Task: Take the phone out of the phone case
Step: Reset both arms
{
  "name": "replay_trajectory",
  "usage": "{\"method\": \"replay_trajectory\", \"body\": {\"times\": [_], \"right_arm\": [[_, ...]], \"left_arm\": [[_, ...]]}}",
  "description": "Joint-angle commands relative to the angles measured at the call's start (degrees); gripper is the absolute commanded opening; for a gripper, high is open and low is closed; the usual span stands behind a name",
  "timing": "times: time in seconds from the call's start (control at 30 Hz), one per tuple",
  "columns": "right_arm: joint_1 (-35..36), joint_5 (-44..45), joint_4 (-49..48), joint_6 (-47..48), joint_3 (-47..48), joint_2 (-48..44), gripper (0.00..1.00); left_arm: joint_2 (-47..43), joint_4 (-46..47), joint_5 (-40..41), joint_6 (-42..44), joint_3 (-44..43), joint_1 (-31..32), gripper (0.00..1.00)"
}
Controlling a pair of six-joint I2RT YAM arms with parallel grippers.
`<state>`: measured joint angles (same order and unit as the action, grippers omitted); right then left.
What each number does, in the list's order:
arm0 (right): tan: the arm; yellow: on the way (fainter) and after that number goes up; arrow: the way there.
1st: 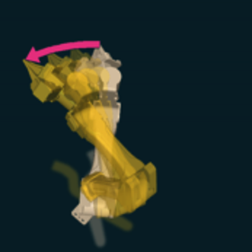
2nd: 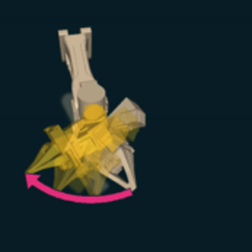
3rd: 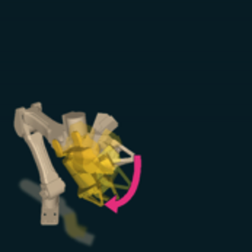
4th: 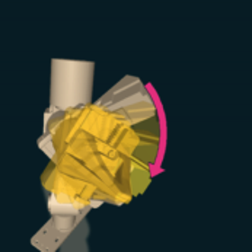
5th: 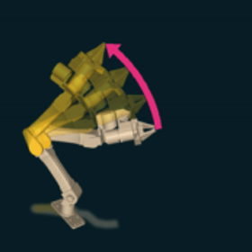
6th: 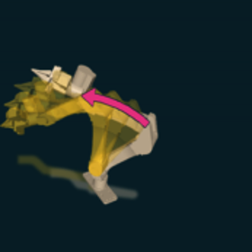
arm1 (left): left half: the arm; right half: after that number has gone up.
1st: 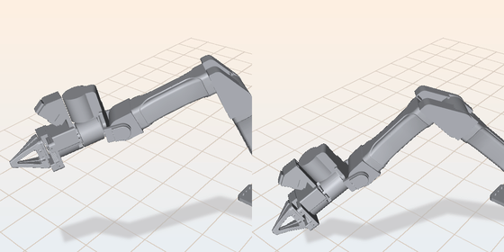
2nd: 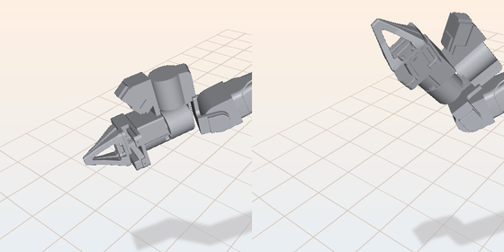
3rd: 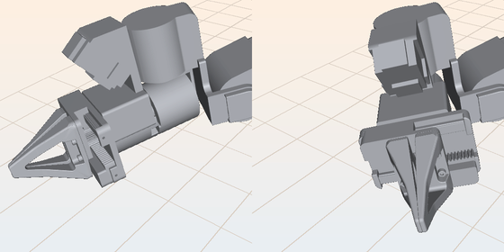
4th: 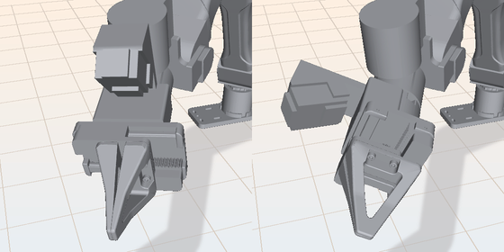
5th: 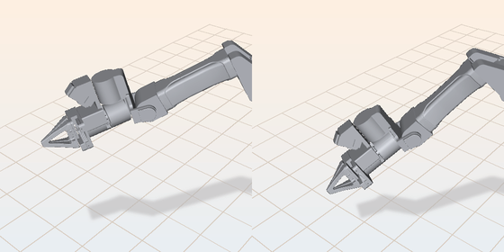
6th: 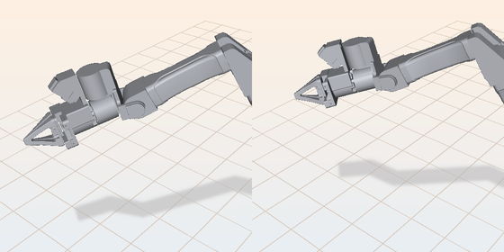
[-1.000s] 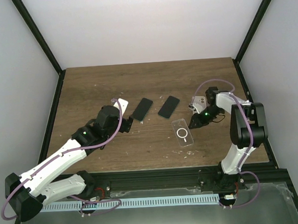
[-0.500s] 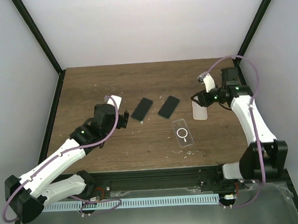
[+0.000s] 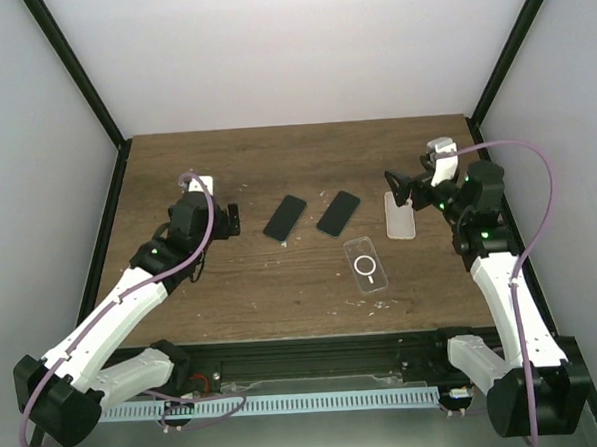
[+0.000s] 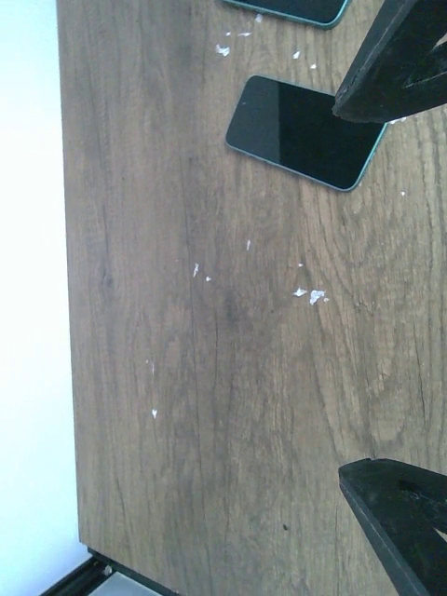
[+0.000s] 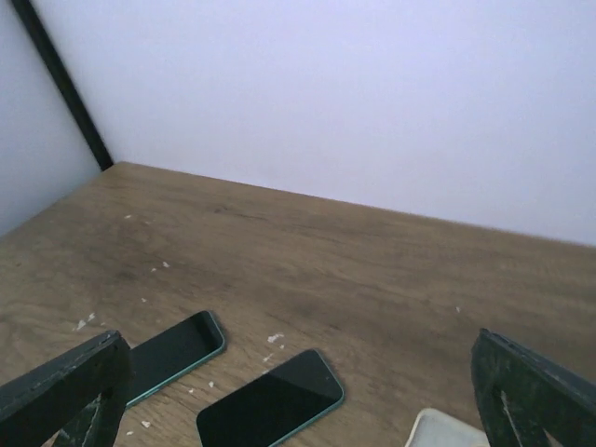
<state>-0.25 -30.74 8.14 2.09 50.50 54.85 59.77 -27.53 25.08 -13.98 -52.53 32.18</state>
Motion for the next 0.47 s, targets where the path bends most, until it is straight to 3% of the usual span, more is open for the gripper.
{"method": "replay_trajectory", "body": {"times": [0.0, 0.43], "right_arm": [[-0.28, 8.31, -8.66, -9.01, -5.34, -2.34, 1.00], [-0.28, 7.86, -4.26, -15.12, -1.14, -1.23, 1.00]], "left_arm": [[-1.56, 1.70, 3.67, -3.27, -1.34, -0.21, 1.00], [-3.38, 3.07, 9.12, -3.02, -0.29, -0.21, 1.00]]}}
